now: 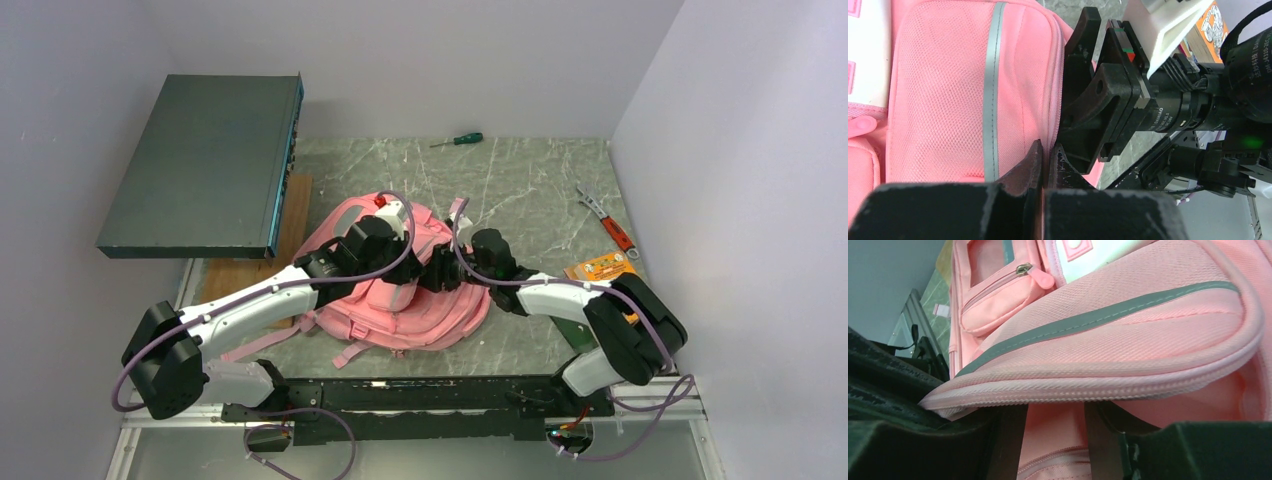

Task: Pack the student bag
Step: Place the stationery in the student bag, then zip the student bag at the center of the board.

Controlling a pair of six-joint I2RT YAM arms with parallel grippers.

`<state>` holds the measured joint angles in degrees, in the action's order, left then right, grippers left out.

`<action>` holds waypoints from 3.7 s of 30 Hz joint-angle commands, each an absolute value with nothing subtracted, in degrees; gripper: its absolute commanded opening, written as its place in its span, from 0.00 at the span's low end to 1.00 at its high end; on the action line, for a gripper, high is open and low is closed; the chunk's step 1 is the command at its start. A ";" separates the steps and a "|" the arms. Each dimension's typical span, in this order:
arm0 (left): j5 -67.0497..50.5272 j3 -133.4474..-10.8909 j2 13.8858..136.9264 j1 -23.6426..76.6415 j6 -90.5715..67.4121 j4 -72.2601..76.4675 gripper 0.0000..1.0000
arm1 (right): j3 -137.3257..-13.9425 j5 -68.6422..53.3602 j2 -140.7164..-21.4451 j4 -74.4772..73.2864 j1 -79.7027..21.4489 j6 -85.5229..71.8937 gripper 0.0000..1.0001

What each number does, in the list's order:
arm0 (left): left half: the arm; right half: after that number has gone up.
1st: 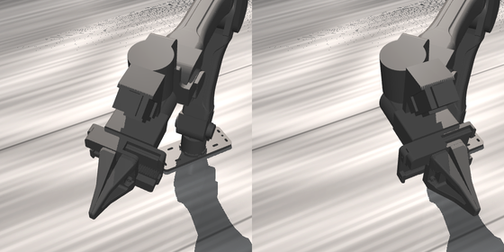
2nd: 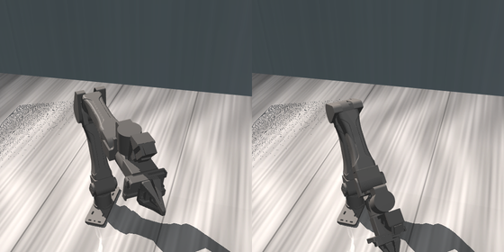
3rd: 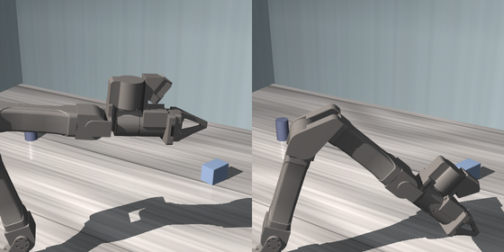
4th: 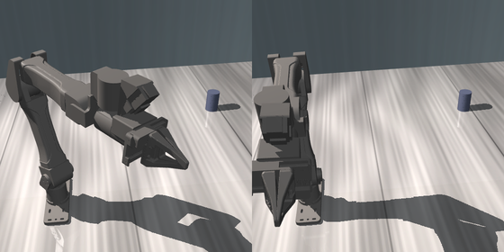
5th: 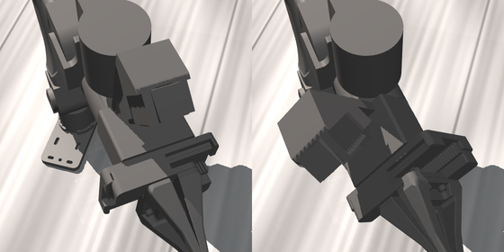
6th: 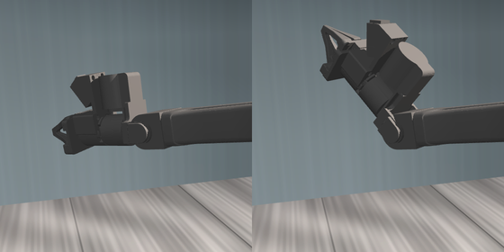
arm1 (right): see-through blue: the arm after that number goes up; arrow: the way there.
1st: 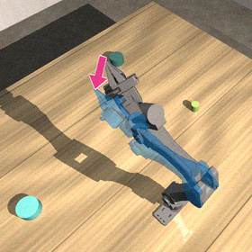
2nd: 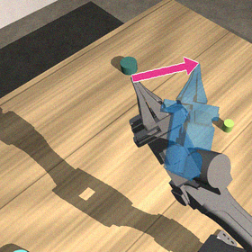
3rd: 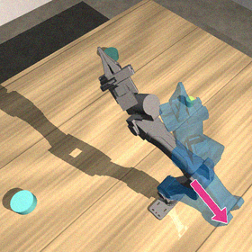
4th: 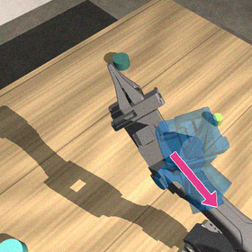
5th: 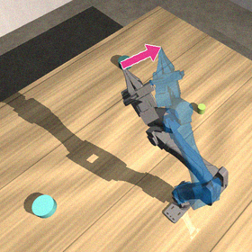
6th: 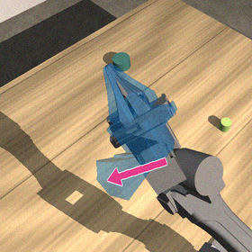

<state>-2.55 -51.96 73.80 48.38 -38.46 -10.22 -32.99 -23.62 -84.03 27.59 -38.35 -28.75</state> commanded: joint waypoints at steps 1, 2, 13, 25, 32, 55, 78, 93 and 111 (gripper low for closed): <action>-4.61 -54.55 74.08 48.87 -38.71 -7.34 0.00 | -35.49 -19.50 -84.93 31.08 -38.21 -29.41 0.49; -4.77 -54.76 74.50 48.83 -38.74 -7.44 0.00 | -35.15 -18.97 -84.15 29.89 -38.15 -29.21 0.52; -6.22 -58.11 81.33 48.16 -37.65 -6.81 0.00 | -34.50 -10.88 -57.83 -8.64 -39.60 -28.52 0.71; -14.87 -65.71 89.12 45.44 -36.10 -9.98 0.03 | -35.90 -0.53 -60.08 -6.53 -55.31 -39.95 0.65; -9.77 -61.32 80.53 45.04 -32.57 -16.68 0.44 | -47.65 16.65 -72.26 -18.67 -64.94 -46.35 0.66; 14.65 -39.05 41.46 44.07 -36.89 -27.43 0.99 | -68.87 36.80 -92.84 -51.47 -73.05 -70.48 0.50; 14.87 -43.39 44.38 44.05 -37.43 -27.11 1.00 | -57.68 32.45 -81.31 -31.01 -71.19 -57.74 0.54; 14.68 -36.47 44.56 44.11 -44.40 -26.37 0.90 | -70.55 38.07 -96.75 -49.92 -73.67 -67.12 0.27; 16.96 -33.14 63.31 42.27 -46.67 -20.53 0.44 | -53.84 33.92 -78.75 -42.40 -74.09 -55.27 0.00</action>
